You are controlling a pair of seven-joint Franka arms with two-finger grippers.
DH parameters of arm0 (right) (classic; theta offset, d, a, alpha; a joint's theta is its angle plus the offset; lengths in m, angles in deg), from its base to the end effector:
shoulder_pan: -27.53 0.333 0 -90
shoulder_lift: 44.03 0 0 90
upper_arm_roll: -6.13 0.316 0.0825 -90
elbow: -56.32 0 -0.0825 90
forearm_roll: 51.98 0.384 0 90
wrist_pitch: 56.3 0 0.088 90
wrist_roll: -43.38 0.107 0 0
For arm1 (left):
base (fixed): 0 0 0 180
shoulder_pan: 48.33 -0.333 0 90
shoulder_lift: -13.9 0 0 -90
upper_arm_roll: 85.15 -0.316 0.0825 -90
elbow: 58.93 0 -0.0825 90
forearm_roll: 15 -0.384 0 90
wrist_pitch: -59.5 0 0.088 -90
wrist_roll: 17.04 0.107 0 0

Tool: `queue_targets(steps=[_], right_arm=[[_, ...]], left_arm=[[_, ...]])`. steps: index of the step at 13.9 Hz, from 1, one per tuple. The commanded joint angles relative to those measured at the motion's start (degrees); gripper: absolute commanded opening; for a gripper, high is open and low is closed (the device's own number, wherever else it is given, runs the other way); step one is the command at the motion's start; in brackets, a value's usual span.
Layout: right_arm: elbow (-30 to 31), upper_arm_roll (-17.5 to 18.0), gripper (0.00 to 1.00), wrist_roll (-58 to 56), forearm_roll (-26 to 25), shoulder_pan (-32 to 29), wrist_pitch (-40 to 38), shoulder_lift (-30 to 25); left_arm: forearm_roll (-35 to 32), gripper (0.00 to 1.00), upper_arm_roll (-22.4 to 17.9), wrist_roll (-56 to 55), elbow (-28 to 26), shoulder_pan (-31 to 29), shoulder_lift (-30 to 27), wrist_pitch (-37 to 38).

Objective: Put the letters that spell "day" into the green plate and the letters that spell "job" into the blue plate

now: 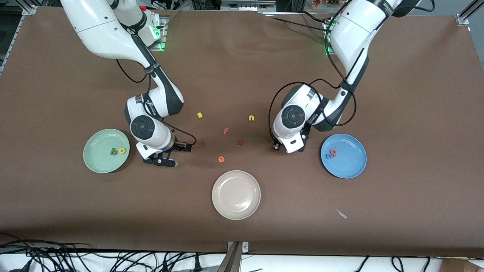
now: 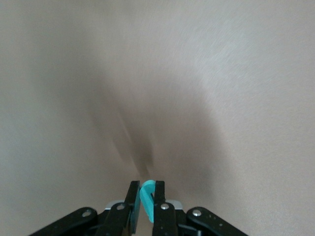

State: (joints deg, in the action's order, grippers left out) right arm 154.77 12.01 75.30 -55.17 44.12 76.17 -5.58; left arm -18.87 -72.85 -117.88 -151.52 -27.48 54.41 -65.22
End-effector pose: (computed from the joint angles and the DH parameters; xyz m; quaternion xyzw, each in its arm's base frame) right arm 0.6158 0.2473 0.1936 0.9966 -0.0727 -0.0382 0.0057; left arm 0.5779 -0.3545 0.2075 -0.8283 -0.5548 0.0662 0.0421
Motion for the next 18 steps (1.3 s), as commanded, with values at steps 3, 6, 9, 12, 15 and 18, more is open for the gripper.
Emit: queue_targets(steps=[3,6,9,12,15,18], right_arm=[[-1.2,0.0,0.83,0.9,0.6,1.0,0.8,1.5],[-0.9,0.0,0.71,0.9,0.6,1.0,0.9,1.9],[-0.9,0.1,0.58,0.9,0.6,1.1,0.9,2.1],[-0.9,0.1,0.4,0.9,0.6,1.0,0.9,2.2],[-0.8,0.1,0.24,0.9,0.6,1.0,0.9,2.2],[-0.8,0.1,0.14,0.9,0.6,1.0,0.9,2.2]], left_arm=[[-1.8,0.0,-0.2,20.0,1.9,-4.4,-2.0,7.7],[-5.6,0.0,-0.3,31.7,2.0,-7.7,-2.8,12.4],[-11.7,0.0,-0.4,39.6,2.0,-10.7,-3.2,14.9],[-12.9,0.0,-0.3,45.9,2.0,-13.7,-3.2,14.9],[-13.5,0.41,-0.4,50.5,3.9,-14.5,-3.2,14.9],[-13.5,1.0,-0.3,54.9,4.1,-16.3,-3.3,14.9]])
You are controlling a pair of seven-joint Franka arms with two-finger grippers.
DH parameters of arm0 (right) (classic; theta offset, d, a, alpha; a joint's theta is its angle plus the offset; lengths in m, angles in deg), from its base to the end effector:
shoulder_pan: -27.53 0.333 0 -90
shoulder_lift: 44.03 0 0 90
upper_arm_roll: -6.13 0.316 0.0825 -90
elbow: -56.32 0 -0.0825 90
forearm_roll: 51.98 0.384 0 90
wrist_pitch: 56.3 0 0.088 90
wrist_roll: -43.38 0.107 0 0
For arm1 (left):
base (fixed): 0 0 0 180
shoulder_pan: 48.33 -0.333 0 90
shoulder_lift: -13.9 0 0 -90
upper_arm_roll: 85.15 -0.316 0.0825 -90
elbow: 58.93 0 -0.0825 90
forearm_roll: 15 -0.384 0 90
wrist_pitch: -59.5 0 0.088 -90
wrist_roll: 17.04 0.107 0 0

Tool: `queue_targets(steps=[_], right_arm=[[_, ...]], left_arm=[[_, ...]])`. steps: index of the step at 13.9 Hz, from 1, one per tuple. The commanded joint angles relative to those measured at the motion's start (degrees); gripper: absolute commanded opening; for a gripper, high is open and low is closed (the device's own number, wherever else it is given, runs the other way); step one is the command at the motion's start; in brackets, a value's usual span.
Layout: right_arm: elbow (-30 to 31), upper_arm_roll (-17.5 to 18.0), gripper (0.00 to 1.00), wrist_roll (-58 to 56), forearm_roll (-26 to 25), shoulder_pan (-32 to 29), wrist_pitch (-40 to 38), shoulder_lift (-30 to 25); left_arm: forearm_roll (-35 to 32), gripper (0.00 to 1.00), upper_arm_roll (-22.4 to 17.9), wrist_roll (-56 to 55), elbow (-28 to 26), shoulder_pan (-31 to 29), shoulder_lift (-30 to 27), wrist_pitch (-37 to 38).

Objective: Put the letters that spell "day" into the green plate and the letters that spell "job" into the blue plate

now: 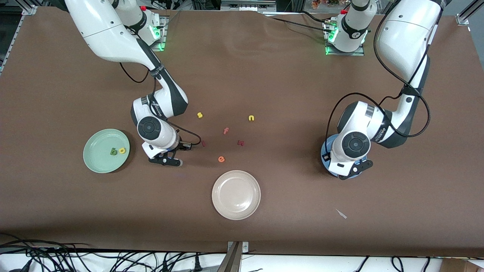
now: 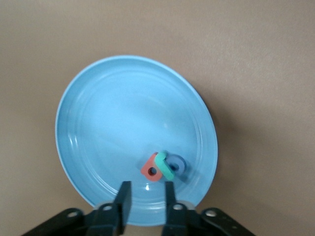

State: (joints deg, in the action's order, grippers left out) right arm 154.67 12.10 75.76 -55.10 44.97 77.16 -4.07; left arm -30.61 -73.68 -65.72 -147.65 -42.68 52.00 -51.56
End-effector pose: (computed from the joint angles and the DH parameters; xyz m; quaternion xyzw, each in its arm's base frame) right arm 0.6104 0.2571 0.1784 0.9967 -0.0694 -0.0424 0.0056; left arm 0.6546 -0.1639 0.2468 -0.9658 -0.2185 0.0771 0.1165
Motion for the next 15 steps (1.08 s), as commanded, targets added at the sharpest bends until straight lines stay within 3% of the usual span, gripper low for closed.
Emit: queue_targets(steps=[1,4,8,12,15], right_arm=[[-0.8,0.0,0.12,0.4,0.5,0.1,-0.1,0.7],[-2.3,-0.1,0.07,-0.8,0.4,-0.1,-1.5,0.3],[-8.0,-0.6,0.06,-3.8,-0.3,-0.9,-9.8,0.1],[-8.5,-0.6,0.06,-15.8,-0.5,-6.9,-13.2,-0.9],[-8.5,-0.9,0.06,-24.4,-0.6,-12.5,-15.7,-1.9]], left_arm=[[-1.4,1.0,0.6,2.7,0.1,-1.1,-1.1,1.5],[-1.0,1.0,0.9,2.3,0.3,-0.7,-2.8,1.8],[-0.9,1.0,2.2,4.4,0.4,-0.2,-7.2,2.3],[-0.7,1.0,2.5,13.1,1.4,-0.8,-12.2,6.0],[2.2,1.0,2.5,19.6,7.1,-1.1,-13.8,13.4]])
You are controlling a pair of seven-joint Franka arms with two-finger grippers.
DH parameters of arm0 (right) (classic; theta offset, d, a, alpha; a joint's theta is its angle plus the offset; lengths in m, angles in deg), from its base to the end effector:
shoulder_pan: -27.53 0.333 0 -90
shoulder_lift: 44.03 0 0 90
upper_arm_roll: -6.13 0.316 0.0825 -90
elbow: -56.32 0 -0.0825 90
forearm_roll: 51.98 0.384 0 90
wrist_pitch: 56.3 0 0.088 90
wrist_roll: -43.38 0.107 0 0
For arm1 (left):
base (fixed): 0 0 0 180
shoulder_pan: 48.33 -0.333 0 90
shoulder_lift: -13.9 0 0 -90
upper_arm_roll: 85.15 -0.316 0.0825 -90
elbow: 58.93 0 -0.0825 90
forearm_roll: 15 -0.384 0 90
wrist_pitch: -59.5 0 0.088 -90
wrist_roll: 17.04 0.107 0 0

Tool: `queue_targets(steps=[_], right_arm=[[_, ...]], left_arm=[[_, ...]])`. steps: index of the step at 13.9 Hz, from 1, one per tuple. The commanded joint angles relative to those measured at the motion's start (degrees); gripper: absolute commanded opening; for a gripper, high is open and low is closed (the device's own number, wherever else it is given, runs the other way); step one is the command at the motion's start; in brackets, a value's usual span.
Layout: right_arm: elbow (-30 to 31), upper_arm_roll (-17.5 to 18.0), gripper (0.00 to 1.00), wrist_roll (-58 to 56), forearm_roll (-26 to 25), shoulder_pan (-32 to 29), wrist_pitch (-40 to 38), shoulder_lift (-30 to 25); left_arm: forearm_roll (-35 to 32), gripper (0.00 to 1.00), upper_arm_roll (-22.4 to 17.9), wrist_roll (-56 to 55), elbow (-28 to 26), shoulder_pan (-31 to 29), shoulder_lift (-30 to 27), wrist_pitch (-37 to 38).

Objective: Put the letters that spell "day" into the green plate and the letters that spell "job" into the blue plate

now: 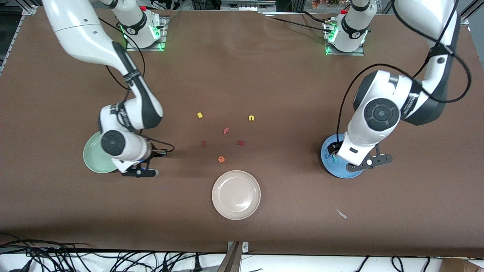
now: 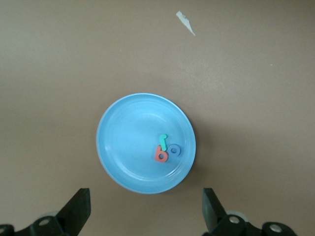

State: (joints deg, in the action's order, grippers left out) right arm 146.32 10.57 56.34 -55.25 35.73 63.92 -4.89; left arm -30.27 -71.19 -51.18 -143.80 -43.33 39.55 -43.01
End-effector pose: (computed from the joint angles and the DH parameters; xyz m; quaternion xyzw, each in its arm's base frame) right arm 0.6694 0.1403 0.2293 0.9970 0.0067 -0.0750 0.0154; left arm 0.6499 -0.1739 0.4144 -0.9899 -0.1029 0.0223 0.0949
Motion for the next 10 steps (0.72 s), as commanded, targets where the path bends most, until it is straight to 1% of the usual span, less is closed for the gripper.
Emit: queue_targets(steps=[1,3,4,6,7,8,9,10], right_arm=[[-0.1,0.5,0.06,-7.4,-0.4,-5.2,-2.9,-1.1],[-0.2,-0.1,0.06,-10.8,-0.5,-7.4,-4.4,-1.3],[-0.2,-1.7,0.06,-12.0,-0.5,-7.5,-5.5,-1.5],[0.4,-4.3,0.08,-12.3,-0.5,-7.7,-8.1,-1.5],[0.4,-4.9,0.17,-12.8,-0.3,-8.0,-9.5,-1.5],[0.4,-4.9,0.59,-13.1,-0.2,-8.6,-10.0,-1.5],[0.3,-4.9,0.91,-12.3,-0.1,-8.5,-10.1,-1.5],[0.1,-4.7,1.0,-13.0,0.0,-8.4,-10.2,-1.6]], left_arm=[[3.5,1.0,-0.3,7.2,4.9,-0.3,-1.9,7.2],[6.5,1.0,-0.7,12.3,4.5,-1.6,-5.2,7.8],[9.0,1.0,-0.8,15.7,3.1,-2.9,-8.0,7.8],[12.0,1.0,-2.3,20.9,-1.9,-4.1,-14.8,7.9],[12.4,1.0,-3.2,24.3,-5.4,-4.3,-19.0,7.8],[13.1,1.0,-4.2,29.1,-8.1,-4.8,-22.3,7.8],[14.6,1.0,-5.1,34.6,-9.9,-5.6,-24.5,7.9],[16.0,1.0,-6.5,40.5,-12.1,-6.0,-26.3,7.8]])
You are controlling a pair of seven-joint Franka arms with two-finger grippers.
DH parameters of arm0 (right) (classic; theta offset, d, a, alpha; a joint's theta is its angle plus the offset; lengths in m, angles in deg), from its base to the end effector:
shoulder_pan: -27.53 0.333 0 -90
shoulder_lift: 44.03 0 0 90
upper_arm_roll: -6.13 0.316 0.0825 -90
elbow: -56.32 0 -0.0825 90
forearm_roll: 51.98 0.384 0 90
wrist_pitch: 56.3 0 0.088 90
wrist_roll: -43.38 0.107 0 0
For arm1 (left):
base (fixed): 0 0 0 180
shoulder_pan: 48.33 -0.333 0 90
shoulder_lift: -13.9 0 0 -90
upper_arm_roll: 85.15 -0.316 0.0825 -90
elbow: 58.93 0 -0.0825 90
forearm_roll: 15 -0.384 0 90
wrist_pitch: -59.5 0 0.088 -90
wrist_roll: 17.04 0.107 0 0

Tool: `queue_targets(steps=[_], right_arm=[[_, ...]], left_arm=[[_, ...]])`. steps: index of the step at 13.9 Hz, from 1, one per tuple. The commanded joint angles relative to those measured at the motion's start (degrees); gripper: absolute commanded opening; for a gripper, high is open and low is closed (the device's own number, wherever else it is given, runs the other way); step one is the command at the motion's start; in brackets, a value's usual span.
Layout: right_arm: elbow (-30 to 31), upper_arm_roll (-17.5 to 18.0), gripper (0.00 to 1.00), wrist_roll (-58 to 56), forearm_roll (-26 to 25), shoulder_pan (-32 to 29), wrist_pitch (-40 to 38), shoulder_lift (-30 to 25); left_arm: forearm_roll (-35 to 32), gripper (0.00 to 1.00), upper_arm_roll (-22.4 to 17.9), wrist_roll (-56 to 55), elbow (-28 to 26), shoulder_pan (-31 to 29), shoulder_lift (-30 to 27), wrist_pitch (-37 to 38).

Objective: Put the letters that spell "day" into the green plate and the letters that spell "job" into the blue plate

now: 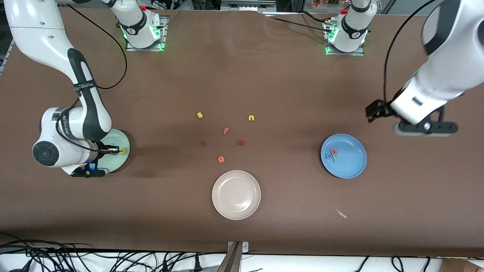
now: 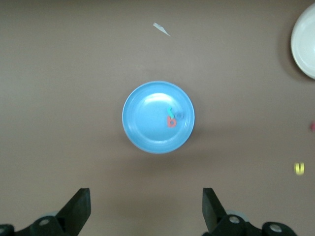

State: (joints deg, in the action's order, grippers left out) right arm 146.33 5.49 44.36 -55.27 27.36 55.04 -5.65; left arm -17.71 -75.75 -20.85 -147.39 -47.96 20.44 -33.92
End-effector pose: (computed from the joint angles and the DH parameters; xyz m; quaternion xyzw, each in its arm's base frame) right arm 0.6658 -0.0124 0.2277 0.9885 -0.0005 -0.1481 0.0287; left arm 0.5854 -0.0907 0.5778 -0.9984 0.0533 0.0112 0.0157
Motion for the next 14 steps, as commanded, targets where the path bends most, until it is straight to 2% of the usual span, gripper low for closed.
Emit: queue_targets(steps=[1,3,5,7,9,12,14], right_arm=[[-0.2,0.6,1.0,-0.8,0.1,0.0,-1.6,-1.3],[-0.7,0.9,1.0,-0.5,0.3,0.6,-3.9,-2.4],[-3.9,1.3,1.0,-0.5,0.4,1.4,-8.4,-3.3],[-5.6,2.0,1.0,-0.8,0.5,1.4,-12.3,-3.6],[-7.2,3.5,1.0,-0.6,0.5,1.4,-14.8,-4.9],[-9.5,5.7,1.0,-0.3,0.5,1.6,-21.4,-8.0],[-9.9,6.4,1.0,-1.1,0.3,2.6,-22.9,-11.7]], left_arm=[[3.4,1.0,-2.4,13.9,-10.8,-1.6,-8.8,-1.4],[3.4,1.0,-2.5,14.0,-14.8,-2.2,-11.2,-1.5],[3.0,1.0,-2.5,12.8,-15.3,-2.2,-11.0,-1.5],[2.9,1.0,-2.0,11.7,-13.5,-2.0,-9.5,-1.2],[3.0,1.0,-1.9,11.5,-9.4,-2.0,-7.4,0.7],[3.1,1.0,-2.1,11.5,-6.3,-2.1,-7.6,2.5],[3.5,1.0,-2.0,11.5,-6.1,-2.0,-7.7,3.1]])
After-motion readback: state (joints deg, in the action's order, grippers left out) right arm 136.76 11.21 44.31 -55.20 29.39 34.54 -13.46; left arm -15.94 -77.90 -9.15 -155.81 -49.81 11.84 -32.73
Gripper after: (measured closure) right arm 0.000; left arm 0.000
